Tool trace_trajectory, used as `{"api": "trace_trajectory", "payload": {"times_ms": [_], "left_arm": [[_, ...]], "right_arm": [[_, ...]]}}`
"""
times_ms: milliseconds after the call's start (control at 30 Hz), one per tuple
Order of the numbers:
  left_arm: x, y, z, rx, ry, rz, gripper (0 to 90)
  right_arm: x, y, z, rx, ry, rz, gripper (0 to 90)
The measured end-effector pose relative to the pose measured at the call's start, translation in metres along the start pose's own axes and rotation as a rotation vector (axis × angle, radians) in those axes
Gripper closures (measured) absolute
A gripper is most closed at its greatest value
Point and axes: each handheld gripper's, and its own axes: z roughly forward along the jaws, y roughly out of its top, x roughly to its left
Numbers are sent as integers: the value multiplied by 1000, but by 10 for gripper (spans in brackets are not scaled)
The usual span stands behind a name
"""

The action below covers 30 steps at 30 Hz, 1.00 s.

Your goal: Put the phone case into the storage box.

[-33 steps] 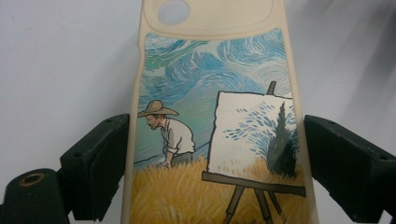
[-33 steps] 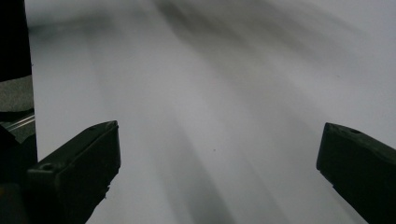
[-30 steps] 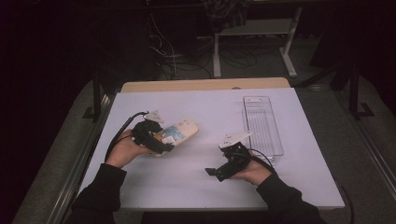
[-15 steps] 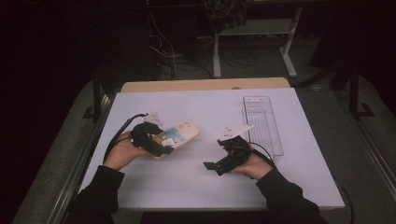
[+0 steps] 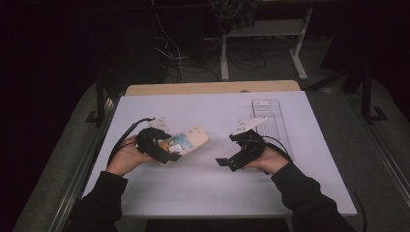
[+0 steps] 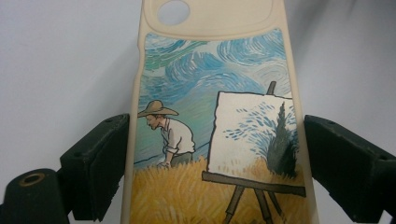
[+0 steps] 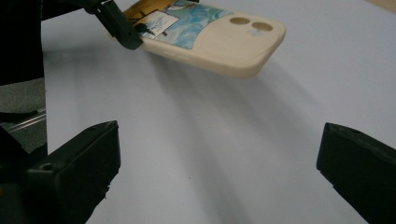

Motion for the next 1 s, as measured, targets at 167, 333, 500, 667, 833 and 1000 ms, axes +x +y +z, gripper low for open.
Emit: {"api": "trace_trajectory", "payload": {"times_ms": [167, 333, 500, 667, 833, 1000], "left_arm": [[-1, 3, 2, 4, -22, 28, 105], [-1, 4, 5, -11, -50, 30, 105], [0, 7, 6, 1, -71, 59, 105], [1, 13, 6, 8, -88, 83, 105], [-1, 19, 6, 12, -106, 115, 105], [-3, 24, 7, 23, -123, 153, 105]], "right_arm": [[-9, 4, -6, 6, 6, -24, 0], [-18, 4, -11, 14, 18, -32, 0], [-23, 7, -13, 40, 38, -47, 0], [-29, 12, -15, 54, 58, -93, 0], [-32, 16, -15, 68, 72, -122, 0], [-36, 22, -14, 75, 89, -146, 0]]}}
